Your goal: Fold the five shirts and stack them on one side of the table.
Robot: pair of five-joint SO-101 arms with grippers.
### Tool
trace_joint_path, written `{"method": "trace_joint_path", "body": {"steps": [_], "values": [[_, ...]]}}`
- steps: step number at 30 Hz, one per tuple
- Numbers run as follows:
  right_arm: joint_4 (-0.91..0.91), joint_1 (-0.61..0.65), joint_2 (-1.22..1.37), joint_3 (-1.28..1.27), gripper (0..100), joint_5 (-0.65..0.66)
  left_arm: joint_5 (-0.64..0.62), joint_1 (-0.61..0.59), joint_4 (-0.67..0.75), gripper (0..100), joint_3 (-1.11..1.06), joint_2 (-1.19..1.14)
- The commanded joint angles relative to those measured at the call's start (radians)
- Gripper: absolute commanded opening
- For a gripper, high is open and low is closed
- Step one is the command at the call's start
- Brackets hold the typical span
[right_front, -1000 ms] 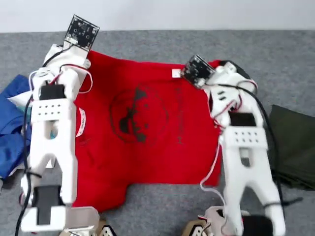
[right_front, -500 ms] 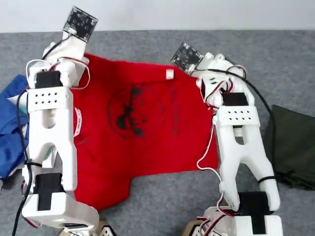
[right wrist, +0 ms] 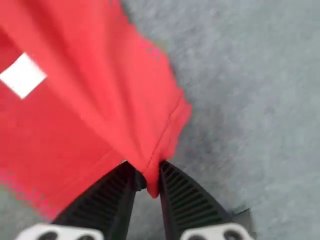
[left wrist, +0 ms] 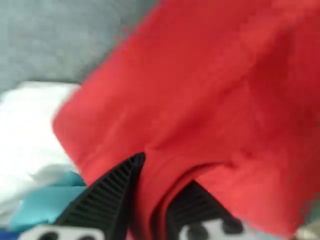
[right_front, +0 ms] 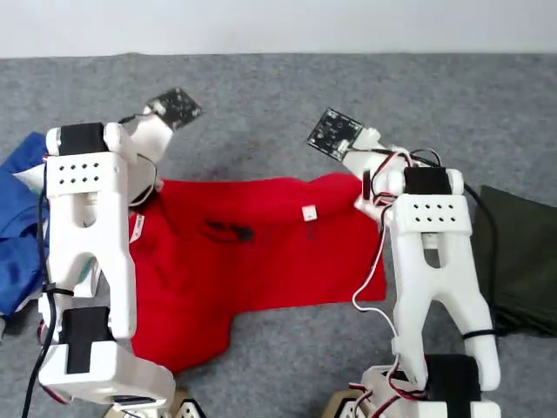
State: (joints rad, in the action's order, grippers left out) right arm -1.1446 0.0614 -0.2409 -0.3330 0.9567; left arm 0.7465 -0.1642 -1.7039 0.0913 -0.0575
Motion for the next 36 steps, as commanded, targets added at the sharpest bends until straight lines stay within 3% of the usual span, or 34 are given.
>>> {"method": "trace_joint_path", "body": {"steps": [1, 5, 11, 16, 31, 36], "values": [[-0.101, -0.021, -0.053, 0.058, 1.1, 0.041, 0.031, -0.040, -0.052, 0, 0.019, 0.020], [-0.213, -0.035, -0.053, 0.058, 1.1, 0.097, 0.083, -0.078, -0.052, 1, -0.062, 0.043], [-0.295, -0.081, -0.053, 0.058, 1.1, 0.152, 0.184, -0.075, -0.051, 1, -0.378, 0.192], [-0.366, -0.084, -0.053, 0.058, 1.1, 0.166, 0.198, -0.075, -0.048, 1, -0.564, 0.328], [-0.438, -0.081, -0.045, 0.026, 1.3, 0.184, 0.298, -0.075, -0.048, 1, -0.783, 0.374], [-0.487, -0.088, -0.053, 0.021, 14.6, 0.180, 0.292, -0.081, -0.048, 8, -0.780, 0.376]]}}
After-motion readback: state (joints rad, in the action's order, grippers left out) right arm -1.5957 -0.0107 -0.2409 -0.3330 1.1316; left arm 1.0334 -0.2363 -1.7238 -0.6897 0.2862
